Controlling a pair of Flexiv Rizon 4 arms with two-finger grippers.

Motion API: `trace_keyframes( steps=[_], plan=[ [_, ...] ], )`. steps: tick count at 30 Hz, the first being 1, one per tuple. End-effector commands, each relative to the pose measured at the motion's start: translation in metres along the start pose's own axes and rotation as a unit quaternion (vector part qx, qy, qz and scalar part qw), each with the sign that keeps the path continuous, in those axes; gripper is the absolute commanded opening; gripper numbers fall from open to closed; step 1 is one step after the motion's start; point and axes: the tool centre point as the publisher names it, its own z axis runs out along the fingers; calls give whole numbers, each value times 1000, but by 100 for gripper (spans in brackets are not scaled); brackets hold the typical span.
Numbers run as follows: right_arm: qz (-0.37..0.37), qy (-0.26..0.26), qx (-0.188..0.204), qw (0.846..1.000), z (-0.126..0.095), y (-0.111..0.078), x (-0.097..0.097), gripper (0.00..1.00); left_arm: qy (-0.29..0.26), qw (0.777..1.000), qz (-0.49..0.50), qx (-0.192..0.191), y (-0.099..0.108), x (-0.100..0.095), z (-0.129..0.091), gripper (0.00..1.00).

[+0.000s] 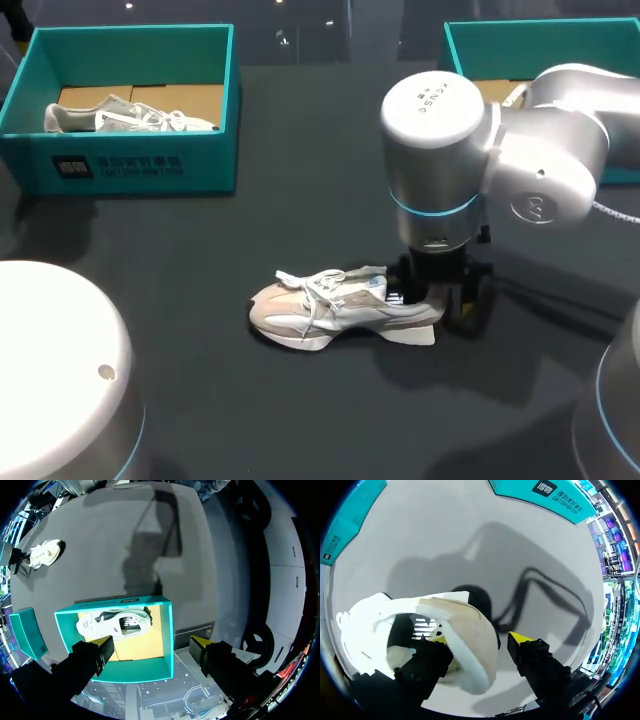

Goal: Take the shoe out of the shoebox, open the shoe tongue, remove and reinsert the insole, then place the shoe into the shoebox

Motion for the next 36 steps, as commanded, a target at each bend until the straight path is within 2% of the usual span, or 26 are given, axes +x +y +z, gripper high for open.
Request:
trace_keyframes(
  steps=[1, 9, 14, 18, 23, 24, 25, 26, 36],
  plan=[
    [-8, 13, -3, 1000, -21, -2, -12, 100, 1, 1000, 1, -1, -1, 0, 0, 100],
    [-56, 46, 3, 997, -73, 0, -25, 100, 1, 1000, 1, -1, -1, 0, 0, 100],
    [-140, 100, 10, 985, -107, 1, -43, 100, 1, 1000, 1, -1, -1, 0, 0, 100],
    [-237, 139, -13, 961, -132, -1, -53, 100, 1, 1000, 1, -1, -1, 0, 0, 100],
    [-281, 208, -65, 935, -153, -4, -77, 100, 1, 1000, 1, -1, -1, 0, 0, 100],
    [-297, 247, -91, 918, -158, -6, -82, 100, 1, 1000, 1, -1, -1, 0, 0, 100],
    [-315, 290, -127, 895, -163, -9, -88, 100, 1, 1000, 1, -1, -1, 0, 0, 100],
    [-327, 294, -130, 889, -166, -11, -93, 100, 1, 1000, 1, -1, -1, 0, 0, 100],
    [-327, 294, -130, 889, -166, -11, -93, 100, 1, 1000, 1, -1, -1, 0, 0, 100]
  ],
)
